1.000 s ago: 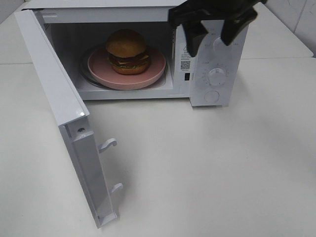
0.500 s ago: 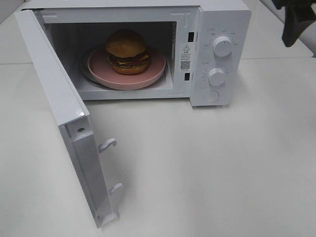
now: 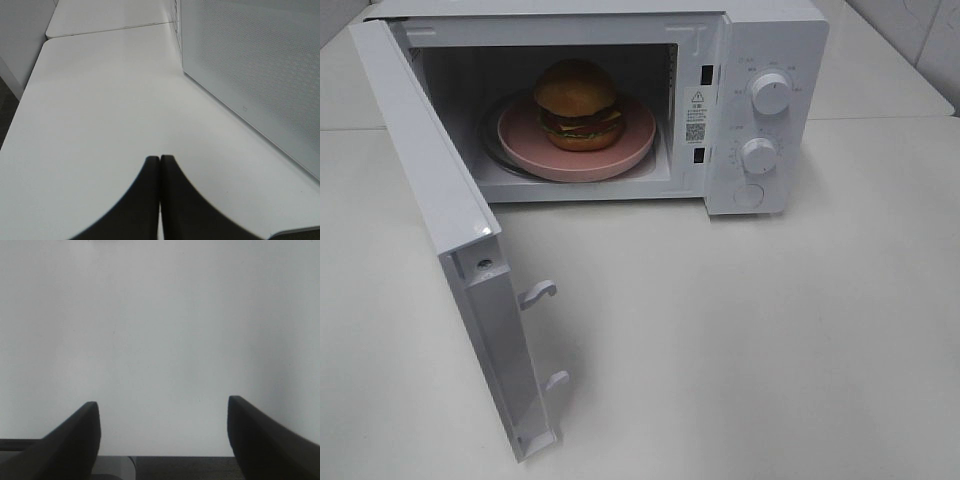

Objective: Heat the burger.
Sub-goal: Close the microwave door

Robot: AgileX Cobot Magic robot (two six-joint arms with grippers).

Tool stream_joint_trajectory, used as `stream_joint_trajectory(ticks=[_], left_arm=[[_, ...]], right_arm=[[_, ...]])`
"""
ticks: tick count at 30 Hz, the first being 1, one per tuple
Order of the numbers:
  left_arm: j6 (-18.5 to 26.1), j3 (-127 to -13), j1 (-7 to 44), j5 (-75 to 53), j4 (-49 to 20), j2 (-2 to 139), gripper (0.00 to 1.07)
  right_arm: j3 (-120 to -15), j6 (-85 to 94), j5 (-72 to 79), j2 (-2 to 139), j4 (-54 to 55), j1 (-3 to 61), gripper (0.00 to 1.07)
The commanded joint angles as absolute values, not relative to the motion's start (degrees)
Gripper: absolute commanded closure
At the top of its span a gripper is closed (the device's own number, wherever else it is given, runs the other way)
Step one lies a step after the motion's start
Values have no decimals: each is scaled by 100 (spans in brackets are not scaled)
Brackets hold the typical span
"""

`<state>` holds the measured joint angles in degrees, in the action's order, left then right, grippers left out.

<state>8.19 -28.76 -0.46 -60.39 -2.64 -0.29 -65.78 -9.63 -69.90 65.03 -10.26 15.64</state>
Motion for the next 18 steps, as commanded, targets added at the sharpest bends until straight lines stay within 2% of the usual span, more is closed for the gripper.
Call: stream_joint_trajectory(ticks=[1, 10, 13, 18], left_arm=[[779, -2853, -52, -5964, -252, -143, 106], [779, -2853, -52, -5964, -252, -143, 106], [779, -2853, -52, -5964, -252, -143, 106], [779, -2853, -52, -5964, -252, -143, 106]], right_arm=[[-5993, -980, -7128, 5930, -1037, 1536, 40], [-4452, -968, -7002, 4223, -1037, 1536, 42], [-4343, -968, -6961, 4079, -1037, 1536, 42], [-3575, -854, -6566, 2859, -1037, 1536, 42]])
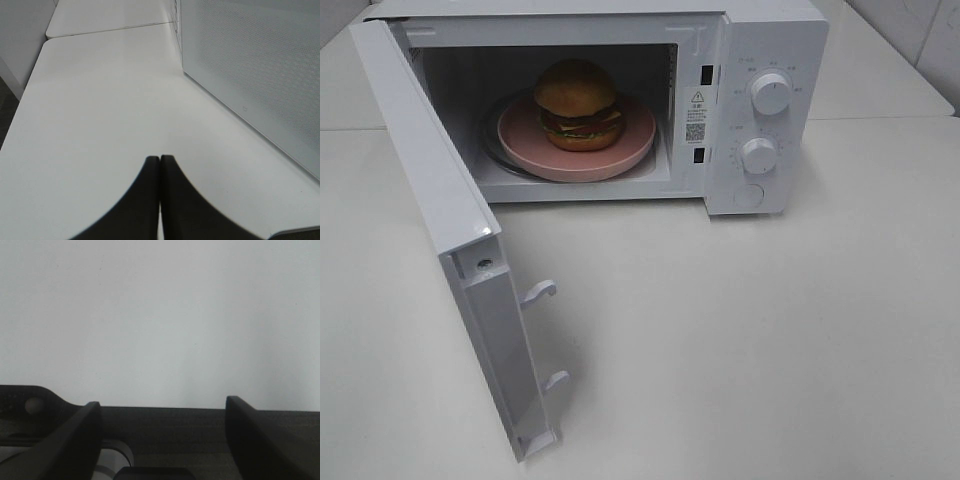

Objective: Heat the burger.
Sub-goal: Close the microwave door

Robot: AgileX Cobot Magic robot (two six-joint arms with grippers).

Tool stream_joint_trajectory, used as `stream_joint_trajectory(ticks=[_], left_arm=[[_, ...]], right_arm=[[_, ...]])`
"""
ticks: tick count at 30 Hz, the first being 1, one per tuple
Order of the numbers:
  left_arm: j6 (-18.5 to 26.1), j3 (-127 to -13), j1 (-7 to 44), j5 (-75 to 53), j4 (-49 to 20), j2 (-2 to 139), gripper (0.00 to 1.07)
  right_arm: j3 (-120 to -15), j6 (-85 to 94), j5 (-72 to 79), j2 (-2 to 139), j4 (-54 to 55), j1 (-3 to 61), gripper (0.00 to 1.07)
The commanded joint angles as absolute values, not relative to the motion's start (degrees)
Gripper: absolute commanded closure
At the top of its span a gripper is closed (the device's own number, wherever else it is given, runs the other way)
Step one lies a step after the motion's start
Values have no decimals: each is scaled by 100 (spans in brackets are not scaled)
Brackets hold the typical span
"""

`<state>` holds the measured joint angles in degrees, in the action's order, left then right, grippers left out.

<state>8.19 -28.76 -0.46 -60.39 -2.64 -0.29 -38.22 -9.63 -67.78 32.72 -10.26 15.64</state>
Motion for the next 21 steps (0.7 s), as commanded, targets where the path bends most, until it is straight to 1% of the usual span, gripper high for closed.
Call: stream_joint_trajectory(ticks=[1, 3, 6, 7, 8, 9, 11, 16, 17, 21], left_arm=[[779, -2853, -52, -5964, -252, -143, 106], [779, -2853, -52, -5964, -252, -143, 106], [779, -2853, -52, -5964, -252, -143, 106], [779, -2853, -52, -5964, -252, -143, 106], [773, -2853, -52, -5964, -252, -143, 106], [773, -2853, -52, -5964, -252, -143, 106], [773, -2853, -52, -5964, -252, -143, 106], [773, -2853, -52, -5964, -252, -143, 106], [773, -2853, -52, -5964, -252, -143, 106], [773, -2853, -52, -5964, -252, -143, 106]], right_arm=[[-3575, -854, -6566, 2859, -1037, 1536, 42], [-3300, -762, -6343, 2338, -1020, 1536, 43], [-3203, -751, -6268, 2154, -991, 1547, 43], [-3031, -722, -6136, 1770, -928, 1553, 44], [-3054, -647, -6010, 1438, -859, 1553, 45], [-3054, -647, -6010, 1438, -859, 1553, 45], [-2979, -567, -5924, 957, -842, 1553, 46], [-2968, -527, -5907, 378, -825, 1553, 48], [-2962, -476, -5901, 86, -796, 1553, 49], [-2962, -401, -5907, -189, -739, 1553, 50]])
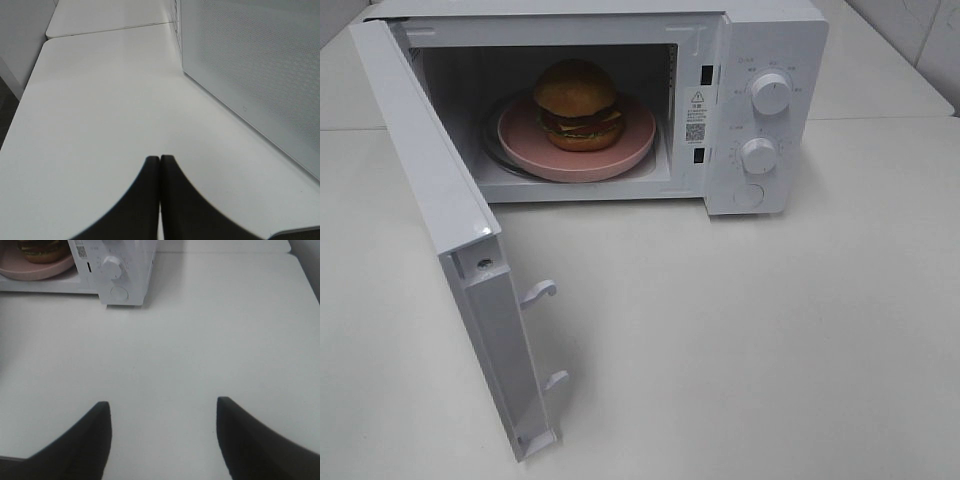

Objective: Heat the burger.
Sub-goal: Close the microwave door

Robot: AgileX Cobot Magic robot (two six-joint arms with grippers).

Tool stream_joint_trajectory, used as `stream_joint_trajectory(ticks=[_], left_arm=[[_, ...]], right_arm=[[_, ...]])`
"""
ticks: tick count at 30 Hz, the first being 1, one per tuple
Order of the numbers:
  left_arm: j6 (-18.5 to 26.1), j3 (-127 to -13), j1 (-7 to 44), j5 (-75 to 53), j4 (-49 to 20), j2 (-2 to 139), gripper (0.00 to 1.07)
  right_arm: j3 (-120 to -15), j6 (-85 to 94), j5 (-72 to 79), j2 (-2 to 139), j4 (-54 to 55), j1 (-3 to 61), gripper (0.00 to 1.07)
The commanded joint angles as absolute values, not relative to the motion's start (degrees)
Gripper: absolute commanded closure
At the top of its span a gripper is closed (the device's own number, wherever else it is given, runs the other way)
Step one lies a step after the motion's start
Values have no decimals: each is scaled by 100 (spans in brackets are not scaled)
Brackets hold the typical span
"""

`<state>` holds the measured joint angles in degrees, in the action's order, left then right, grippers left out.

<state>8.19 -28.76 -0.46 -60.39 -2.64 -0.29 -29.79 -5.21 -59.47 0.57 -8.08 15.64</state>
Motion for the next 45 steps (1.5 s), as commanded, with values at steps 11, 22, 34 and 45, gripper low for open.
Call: stream_joint_trajectory(ticks=[11, 22, 34, 45], left_arm=[[773, -2853, -52, -5964, -252, -138, 106], [814, -2871, -52, -5930, -458, -138, 106], [1152, -2899, -52, -4412, -539, 327, 106], [1329, -2681, -52, -2561, -882, 2189, 106]], right_arm=[[-2859, -235, -5735, -166, -636, 1553, 51], [-2859, -223, -5735, -166, -625, 1553, 51], [-2859, -223, -5735, -166, -625, 1553, 51], [-2859, -223, -5735, -166, -625, 1553, 51]])
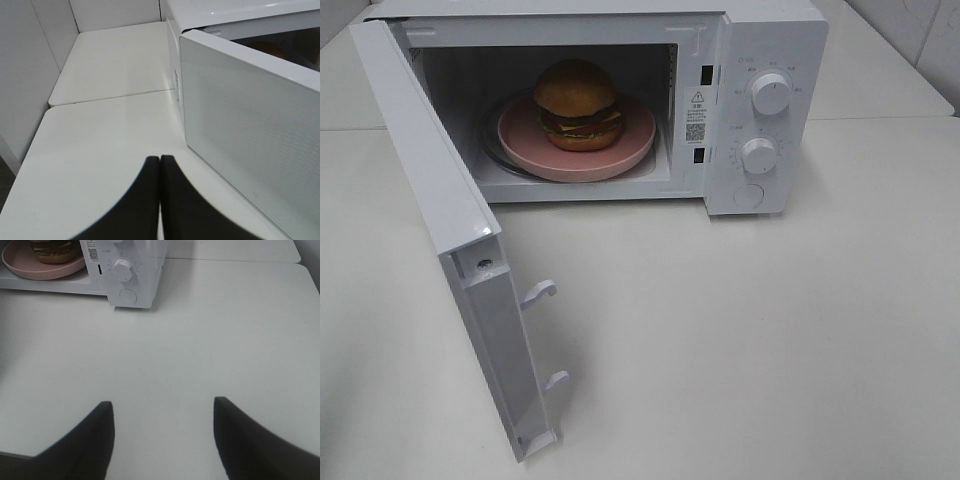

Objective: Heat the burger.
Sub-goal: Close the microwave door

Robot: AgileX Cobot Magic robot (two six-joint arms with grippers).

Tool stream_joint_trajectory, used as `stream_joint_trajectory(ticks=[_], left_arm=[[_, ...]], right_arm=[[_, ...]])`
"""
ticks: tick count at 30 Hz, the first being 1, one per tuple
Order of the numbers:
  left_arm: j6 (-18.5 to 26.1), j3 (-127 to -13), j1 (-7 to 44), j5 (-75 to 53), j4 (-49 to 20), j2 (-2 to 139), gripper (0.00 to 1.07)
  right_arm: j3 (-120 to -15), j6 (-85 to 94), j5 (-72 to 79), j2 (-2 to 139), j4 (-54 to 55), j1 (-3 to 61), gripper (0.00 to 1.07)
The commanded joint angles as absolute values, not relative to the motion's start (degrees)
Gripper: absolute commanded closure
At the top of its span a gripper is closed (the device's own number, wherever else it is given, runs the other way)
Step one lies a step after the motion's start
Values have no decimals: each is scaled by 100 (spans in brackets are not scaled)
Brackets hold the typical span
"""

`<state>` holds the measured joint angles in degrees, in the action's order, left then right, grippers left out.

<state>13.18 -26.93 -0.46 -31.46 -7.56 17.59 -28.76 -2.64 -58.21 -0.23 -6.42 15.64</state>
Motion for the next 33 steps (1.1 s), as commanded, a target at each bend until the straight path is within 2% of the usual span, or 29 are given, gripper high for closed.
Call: stream_joint_trajectory(ticks=[1, 5, 7, 13, 15, 16, 21, 24, 26, 33], left_arm=[[1329, -2681, -52, -2349, -934, 2424, 106], [1335, -2681, -46, -1782, -1089, 3094, 106], [1507, -2681, 143, -1060, -1209, 3948, 106], [1627, -2681, 516, -424, -1215, 4698, 106], [1627, -2710, 1003, 223, -1209, 5437, 106], [1627, -2710, 1003, 223, -1209, 5437, 106], [1610, -2733, 1633, 1215, -1169, 6452, 106], [1610, -2733, 1725, 1387, -1140, 6612, 106], [1604, -2825, 2000, 1782, -1003, 7145, 106], [1593, -3243, 2280, 1839, -905, 7890, 106]], right_arm=[[-2859, -223, -5735, -166, -625, 1553, 51], [-2859, -223, -5735, -166, -625, 1553, 51], [-2859, -223, -5735, -166, -625, 1553, 51], [-2859, -223, -5735, -166, -625, 1553, 51], [-2859, -223, -5735, -166, -625, 1553, 51], [-2859, -223, -5735, -166, -625, 1553, 51], [-2859, -223, -5735, -166, -625, 1553, 51], [-2859, -223, -5735, -166, -625, 1553, 51], [-2859, -223, -5735, -166, -625, 1553, 51], [-2859, -223, -5735, -166, -625, 1553, 51]])
